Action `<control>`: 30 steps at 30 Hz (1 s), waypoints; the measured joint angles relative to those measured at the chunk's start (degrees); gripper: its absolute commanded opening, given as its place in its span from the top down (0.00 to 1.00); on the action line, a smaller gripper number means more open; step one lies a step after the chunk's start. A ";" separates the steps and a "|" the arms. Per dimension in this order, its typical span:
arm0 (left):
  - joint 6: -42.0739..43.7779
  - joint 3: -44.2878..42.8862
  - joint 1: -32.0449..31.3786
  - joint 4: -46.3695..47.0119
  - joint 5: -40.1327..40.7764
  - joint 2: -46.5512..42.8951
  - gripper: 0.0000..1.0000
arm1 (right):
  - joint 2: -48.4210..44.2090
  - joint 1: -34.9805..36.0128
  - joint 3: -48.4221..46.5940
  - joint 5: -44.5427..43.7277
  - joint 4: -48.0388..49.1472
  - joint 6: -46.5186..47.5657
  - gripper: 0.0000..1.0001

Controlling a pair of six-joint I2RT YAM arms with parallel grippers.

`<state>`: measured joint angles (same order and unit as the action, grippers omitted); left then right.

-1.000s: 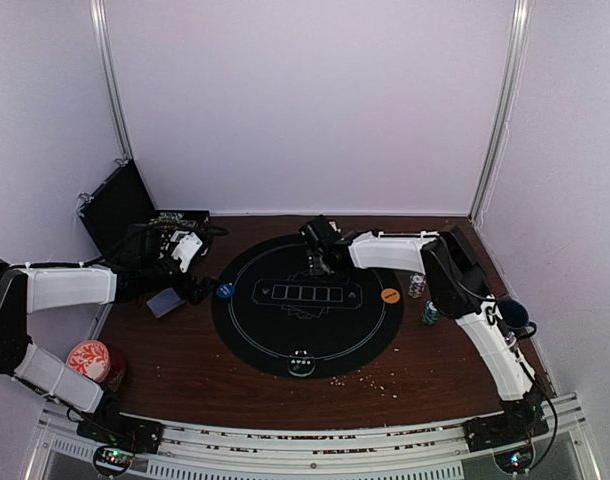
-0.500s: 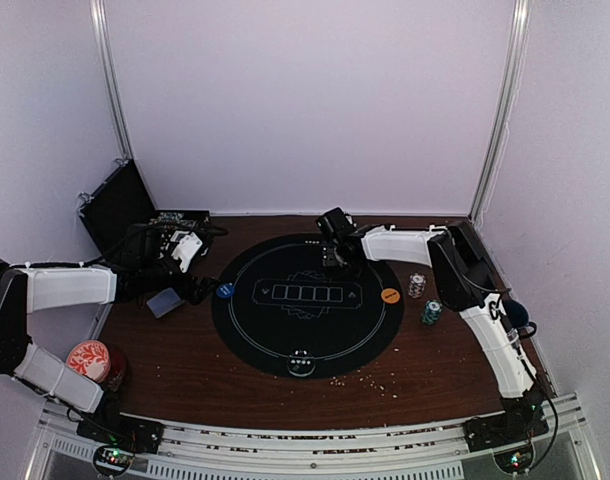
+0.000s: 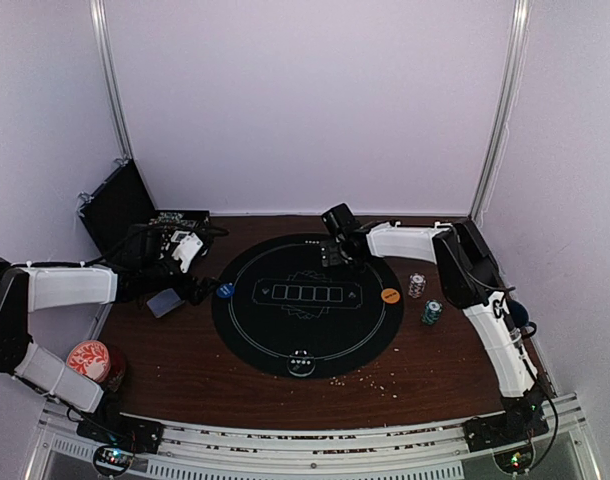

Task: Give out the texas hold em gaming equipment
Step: Move the all-in button to the poker table mat, then pick up the pile of poker chips from the pile of poker chips.

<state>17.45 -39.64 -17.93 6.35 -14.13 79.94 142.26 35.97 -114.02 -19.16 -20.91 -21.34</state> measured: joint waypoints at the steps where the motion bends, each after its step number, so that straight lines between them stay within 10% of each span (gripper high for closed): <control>1: 0.00 0.00 0.00 0.07 0.00 0.11 0.02 | -1.09 0.11 1.22 0.35 -0.28 0.50 0.00; 30: 0.02 -0.04 1.16 0.76 1.36 0.24 0.02 | -56.74 5.38 46.16 1.16 -3.74 -0.52 0.00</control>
<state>17.47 -39.68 -16.78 7.11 -12.78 80.18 85.52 41.34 -67.85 -18.00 -24.64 -21.87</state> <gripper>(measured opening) 0.979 0.999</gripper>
